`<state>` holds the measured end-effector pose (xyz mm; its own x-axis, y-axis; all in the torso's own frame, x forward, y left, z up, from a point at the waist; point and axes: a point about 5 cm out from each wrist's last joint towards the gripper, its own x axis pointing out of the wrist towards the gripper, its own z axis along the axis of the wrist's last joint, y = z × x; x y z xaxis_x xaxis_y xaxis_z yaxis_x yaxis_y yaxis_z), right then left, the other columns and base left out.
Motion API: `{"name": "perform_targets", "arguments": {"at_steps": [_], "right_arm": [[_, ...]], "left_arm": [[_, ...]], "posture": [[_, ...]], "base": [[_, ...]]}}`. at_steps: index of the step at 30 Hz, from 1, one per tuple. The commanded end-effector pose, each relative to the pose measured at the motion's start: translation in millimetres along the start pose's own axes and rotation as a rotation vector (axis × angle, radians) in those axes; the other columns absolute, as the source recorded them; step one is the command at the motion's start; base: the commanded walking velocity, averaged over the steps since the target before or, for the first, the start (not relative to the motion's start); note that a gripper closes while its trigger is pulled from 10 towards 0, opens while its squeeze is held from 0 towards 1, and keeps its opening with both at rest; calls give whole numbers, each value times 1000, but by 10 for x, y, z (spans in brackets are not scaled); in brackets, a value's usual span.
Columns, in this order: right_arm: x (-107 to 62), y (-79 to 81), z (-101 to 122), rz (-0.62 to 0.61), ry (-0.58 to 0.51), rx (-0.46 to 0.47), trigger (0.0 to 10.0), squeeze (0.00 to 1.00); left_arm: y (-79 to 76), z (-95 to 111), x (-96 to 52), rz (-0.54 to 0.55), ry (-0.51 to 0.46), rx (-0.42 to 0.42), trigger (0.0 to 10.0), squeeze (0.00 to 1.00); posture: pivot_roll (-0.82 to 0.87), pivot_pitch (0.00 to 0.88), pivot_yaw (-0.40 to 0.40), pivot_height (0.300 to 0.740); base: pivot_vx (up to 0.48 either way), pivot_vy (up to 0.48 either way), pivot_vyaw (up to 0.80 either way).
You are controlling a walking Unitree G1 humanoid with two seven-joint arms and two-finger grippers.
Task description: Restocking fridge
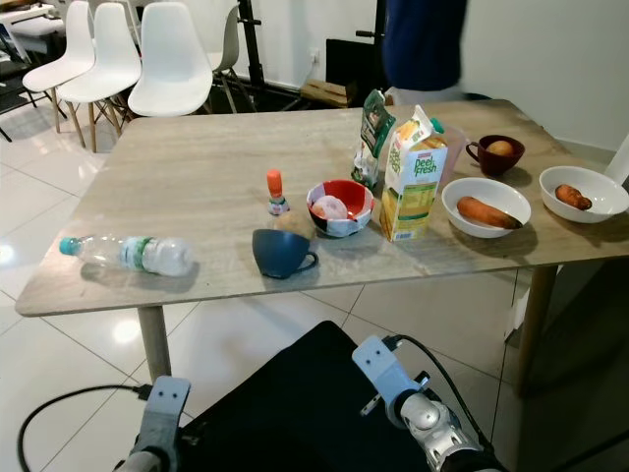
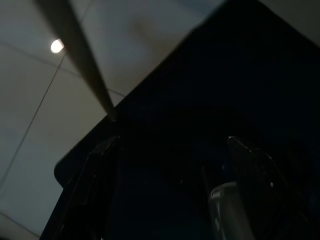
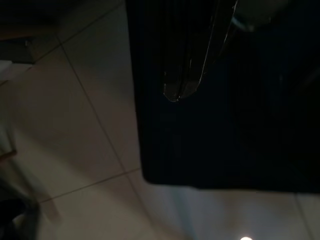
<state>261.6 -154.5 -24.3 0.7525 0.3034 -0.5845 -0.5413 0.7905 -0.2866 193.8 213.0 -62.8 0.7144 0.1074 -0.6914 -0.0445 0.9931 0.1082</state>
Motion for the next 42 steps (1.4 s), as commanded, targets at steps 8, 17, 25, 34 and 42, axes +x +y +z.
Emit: {"name": "perform_targets", "arguments": {"at_steps": [8,17,25,34,42], "right_arm": [[47,191,51,9,-59,31,10000,0],[61,175,103,2,-87,37,10000,0],[68,124,51,-14,-35,108,10000,0],[22,112,-111,-50,34,165,10000,0],[-2,149,-176,-38,53,162,10000,0]], "left_arm": [[-13,52,51,61,-19,-99,10000,0],[-29,56,57,69,-27,-122,10000,0],[-67,46,48,26,-59,-172,10000,0],[-28,-91,1,65,-34,-157,10000,0],[-18,-180,-28,72,-12,-166,10000,0]], "posture": [[-66,5,32,740],[-62,0,24,740],[-46,0,6,740],[-41,5,-1,740],[-41,13,-2,740]], "base": [[0,0,0],[0,0,0],[0,0,0],[0,0,0],[0,0,0]]}}
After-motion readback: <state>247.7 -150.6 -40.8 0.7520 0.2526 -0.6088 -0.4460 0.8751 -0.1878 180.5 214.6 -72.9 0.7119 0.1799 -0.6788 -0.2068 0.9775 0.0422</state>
